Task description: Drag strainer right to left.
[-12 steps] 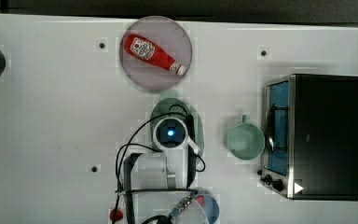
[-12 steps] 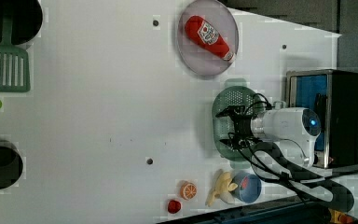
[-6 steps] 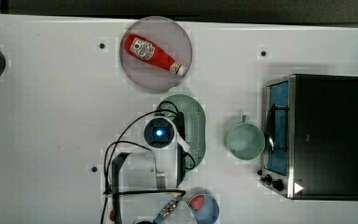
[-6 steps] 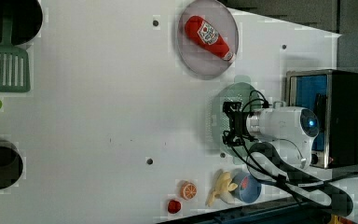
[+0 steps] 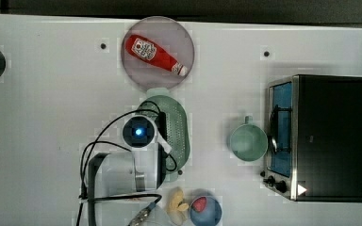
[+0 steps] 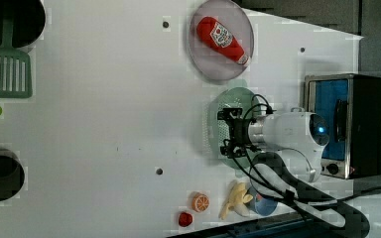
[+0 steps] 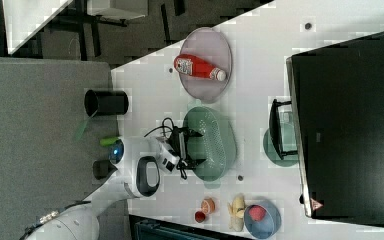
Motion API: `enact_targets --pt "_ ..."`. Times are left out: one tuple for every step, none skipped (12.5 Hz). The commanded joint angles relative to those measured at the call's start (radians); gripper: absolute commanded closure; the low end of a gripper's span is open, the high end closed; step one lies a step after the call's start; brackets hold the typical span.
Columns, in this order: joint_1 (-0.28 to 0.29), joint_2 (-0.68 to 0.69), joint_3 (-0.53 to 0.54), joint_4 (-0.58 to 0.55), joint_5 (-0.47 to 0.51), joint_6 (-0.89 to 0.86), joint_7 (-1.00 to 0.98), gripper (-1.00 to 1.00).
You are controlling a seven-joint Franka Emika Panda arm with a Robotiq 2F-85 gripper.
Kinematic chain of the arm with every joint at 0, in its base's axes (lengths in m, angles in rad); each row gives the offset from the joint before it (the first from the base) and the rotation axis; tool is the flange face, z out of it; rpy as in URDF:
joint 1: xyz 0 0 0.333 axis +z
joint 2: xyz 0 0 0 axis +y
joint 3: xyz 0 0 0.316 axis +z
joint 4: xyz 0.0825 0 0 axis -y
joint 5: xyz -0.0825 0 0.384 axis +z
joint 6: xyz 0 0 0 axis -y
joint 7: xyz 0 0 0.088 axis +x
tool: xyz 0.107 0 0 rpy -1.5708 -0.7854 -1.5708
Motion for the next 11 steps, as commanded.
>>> enact_targets --pt "0.060 0.012 0.017 0.036 0.018 -0.029 0.046 -1.00" --pt "0.081 0.017 0.017 0.050 0.040 -0.035 0.048 -1.00" --pt "0.101 0.023 0.017 0.062 0.065 -0.039 0.049 -1.00" --pt "0.121 0.030 0.017 0.077 0.091 -0.039 0.050 -1.00" --pt "0.140 0.038 0.017 0.093 0.117 -0.041 0.054 -1.00" --pt "0.159 0.048 0.017 0.110 0.141 -0.046 0.066 -1.00" --pt "0.176 0.059 0.017 0.128 0.161 -0.051 0.092 -1.00" --pt "0.194 0.071 0.017 0.148 0.173 -0.052 0.130 -1.00" --pt "0.211 0.084 0.017 0.169 0.173 -0.052 0.167 -1.00" --pt "0.230 0.097 0.017 0.192 0.173 -0.052 0.197 -1.00" --pt "0.249 0.112 0.017 0.215 0.173 -0.055 0.221 -1.00"
